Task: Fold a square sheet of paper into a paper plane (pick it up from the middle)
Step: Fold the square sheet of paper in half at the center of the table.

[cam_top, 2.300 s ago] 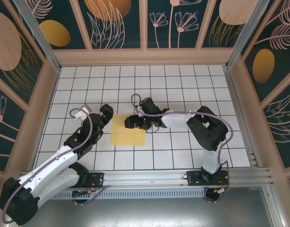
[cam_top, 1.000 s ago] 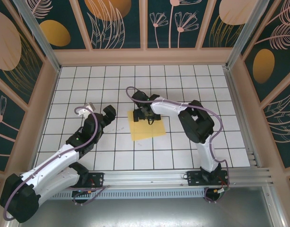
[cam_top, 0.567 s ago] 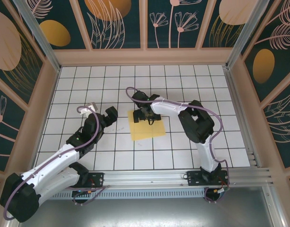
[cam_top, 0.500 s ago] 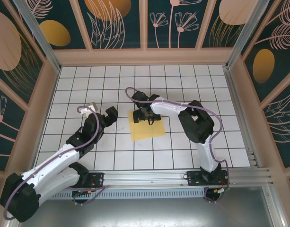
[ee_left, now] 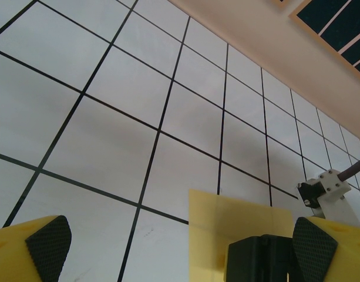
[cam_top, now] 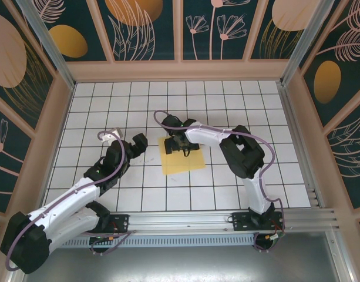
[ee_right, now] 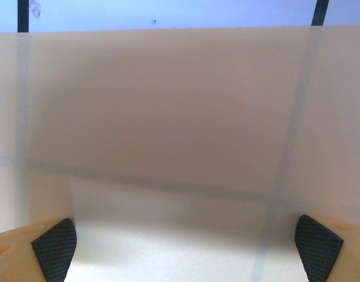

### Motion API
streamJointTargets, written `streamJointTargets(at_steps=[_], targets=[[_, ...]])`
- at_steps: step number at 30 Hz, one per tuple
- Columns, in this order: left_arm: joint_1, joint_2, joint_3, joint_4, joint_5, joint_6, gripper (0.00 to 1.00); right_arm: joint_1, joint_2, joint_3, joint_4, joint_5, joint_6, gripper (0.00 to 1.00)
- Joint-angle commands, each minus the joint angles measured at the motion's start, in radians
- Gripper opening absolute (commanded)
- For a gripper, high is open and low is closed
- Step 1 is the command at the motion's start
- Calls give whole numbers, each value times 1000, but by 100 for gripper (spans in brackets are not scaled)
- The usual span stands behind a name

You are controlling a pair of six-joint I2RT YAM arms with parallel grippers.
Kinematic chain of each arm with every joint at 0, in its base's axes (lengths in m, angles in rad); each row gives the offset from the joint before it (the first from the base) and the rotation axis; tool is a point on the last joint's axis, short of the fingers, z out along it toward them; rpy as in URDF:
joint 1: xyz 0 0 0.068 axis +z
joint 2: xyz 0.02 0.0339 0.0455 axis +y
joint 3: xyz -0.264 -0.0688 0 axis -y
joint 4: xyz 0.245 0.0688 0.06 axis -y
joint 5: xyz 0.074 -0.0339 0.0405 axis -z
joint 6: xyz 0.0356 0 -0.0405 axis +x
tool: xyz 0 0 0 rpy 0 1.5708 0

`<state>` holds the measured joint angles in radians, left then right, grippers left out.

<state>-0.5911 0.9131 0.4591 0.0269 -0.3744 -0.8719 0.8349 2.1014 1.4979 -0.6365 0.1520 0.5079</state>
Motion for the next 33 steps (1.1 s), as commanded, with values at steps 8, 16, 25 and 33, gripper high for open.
streamJointTargets(at_steps=[8, 16, 25, 33], targets=[[1, 9, 16, 11, -3, -16, 99, 20, 81, -38, -47, -21, 26, 93], [1, 12, 22, -5, -3, -21, 99, 7, 13, -26, -10, -58, 18, 78], [0, 36, 40, -16, -1, -41, 99, -17, -96, -36, 47, -117, 29, 37], [1, 52, 58, -38, 9, -55, 99, -108, -281, -164, 320, -466, 93, 30]])
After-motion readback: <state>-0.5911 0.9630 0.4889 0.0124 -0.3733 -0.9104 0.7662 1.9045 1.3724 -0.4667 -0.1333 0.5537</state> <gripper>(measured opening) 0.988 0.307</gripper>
